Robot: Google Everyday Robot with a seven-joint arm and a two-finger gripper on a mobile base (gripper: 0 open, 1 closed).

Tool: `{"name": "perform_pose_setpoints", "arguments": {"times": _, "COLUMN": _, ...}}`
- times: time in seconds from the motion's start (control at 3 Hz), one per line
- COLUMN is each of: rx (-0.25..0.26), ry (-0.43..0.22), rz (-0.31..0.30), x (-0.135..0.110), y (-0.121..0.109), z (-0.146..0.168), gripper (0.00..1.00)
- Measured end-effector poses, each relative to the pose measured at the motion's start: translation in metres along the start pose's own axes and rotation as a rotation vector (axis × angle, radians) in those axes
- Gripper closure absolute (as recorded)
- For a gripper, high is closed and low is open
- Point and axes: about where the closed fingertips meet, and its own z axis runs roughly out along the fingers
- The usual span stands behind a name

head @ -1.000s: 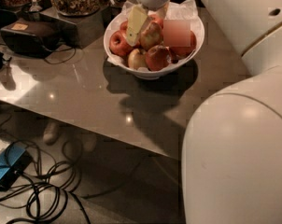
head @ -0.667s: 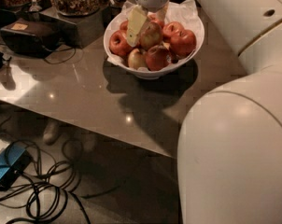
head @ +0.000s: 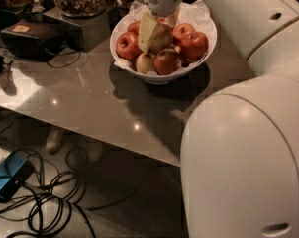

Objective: Pick apple from white bowl

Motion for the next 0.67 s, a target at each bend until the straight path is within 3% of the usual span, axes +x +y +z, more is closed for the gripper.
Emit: {"name": "perform_pose_setpoints", "arguments": {"times": 0.67, "rx": 0.006, "ry": 0.047, "rz": 0.017, "x": 0.012, "y": -0.006, "z": 0.021, "gripper": 0.31}}
